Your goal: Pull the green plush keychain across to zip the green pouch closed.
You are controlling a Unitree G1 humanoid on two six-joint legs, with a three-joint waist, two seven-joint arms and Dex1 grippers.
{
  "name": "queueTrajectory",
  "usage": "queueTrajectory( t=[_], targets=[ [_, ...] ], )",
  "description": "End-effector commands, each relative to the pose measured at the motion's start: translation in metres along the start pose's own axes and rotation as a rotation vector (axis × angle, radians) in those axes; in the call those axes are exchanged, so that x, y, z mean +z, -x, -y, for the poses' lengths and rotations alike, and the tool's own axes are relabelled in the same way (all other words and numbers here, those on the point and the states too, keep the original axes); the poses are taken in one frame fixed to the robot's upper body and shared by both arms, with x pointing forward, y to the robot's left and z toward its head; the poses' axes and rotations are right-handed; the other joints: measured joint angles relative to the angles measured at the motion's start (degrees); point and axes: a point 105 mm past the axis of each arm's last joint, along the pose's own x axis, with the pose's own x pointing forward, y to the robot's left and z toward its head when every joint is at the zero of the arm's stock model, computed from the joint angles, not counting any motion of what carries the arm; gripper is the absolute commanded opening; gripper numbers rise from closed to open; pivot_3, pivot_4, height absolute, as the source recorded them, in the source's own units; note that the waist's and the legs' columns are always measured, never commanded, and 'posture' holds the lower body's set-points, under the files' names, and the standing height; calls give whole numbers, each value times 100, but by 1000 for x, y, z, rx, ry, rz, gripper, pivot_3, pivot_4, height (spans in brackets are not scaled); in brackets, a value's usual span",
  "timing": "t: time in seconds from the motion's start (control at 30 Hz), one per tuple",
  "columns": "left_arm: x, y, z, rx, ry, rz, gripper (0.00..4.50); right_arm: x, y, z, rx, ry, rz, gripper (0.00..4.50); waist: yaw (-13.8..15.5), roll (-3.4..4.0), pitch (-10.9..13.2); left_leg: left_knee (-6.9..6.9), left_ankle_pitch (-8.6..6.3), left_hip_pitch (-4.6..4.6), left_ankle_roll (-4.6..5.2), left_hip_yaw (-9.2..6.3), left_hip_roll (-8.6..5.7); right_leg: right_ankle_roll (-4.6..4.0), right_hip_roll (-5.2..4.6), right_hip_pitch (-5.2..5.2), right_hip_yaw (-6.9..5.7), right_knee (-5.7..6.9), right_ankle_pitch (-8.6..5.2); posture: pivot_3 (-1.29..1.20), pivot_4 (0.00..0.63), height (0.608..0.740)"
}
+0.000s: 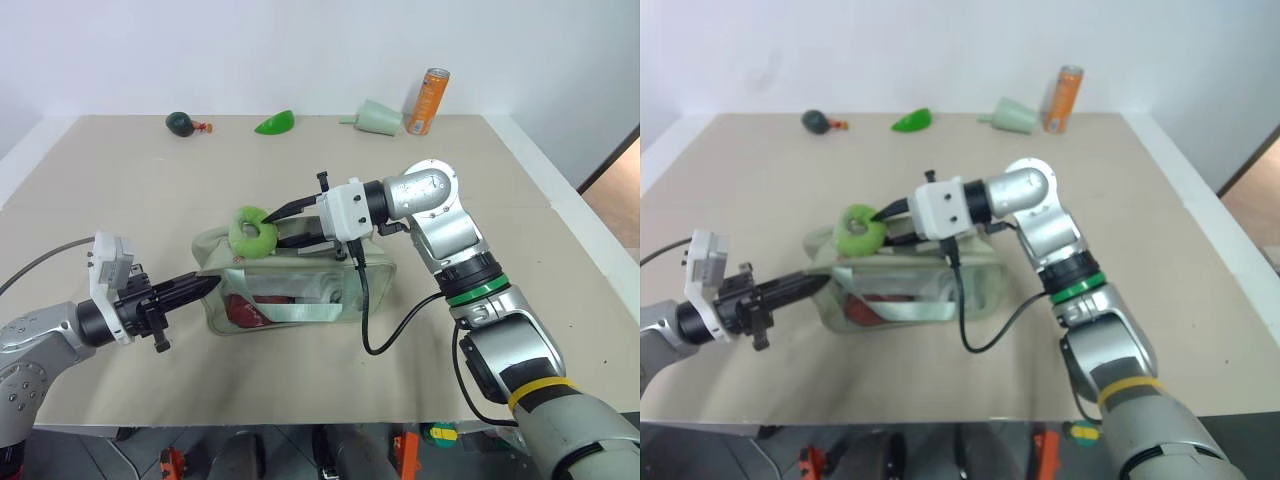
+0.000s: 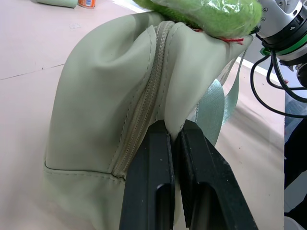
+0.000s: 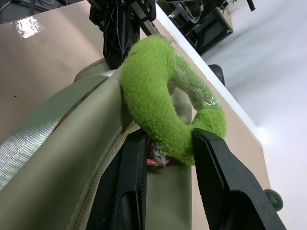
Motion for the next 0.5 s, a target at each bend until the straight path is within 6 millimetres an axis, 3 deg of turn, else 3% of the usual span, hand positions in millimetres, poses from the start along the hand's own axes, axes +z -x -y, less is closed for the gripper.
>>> queueTrajectory(
  t=[0.03,0.47,0.5],
  targets=[
    [0,1,-1,7,-3,10,0,10,-1,12,-19,50,-4,1380,0,0,0,0,0,0,0,0,0,0,0,0,0,0,0,0,150,740],
    [1,0,-5,10,8,19,0,32,0,11,-16,63,103,1380,0,0,0,-1,0,0,0,-1,1,0,0,0,-1,0,0,0,150,740],
    [1,0,-5,10,9,20,0,34,0,11,-17,62,115,1123,0,0,0,-1,0,0,0,0,1,0,0,0,-1,0,0,0,150,740]
  ],
)
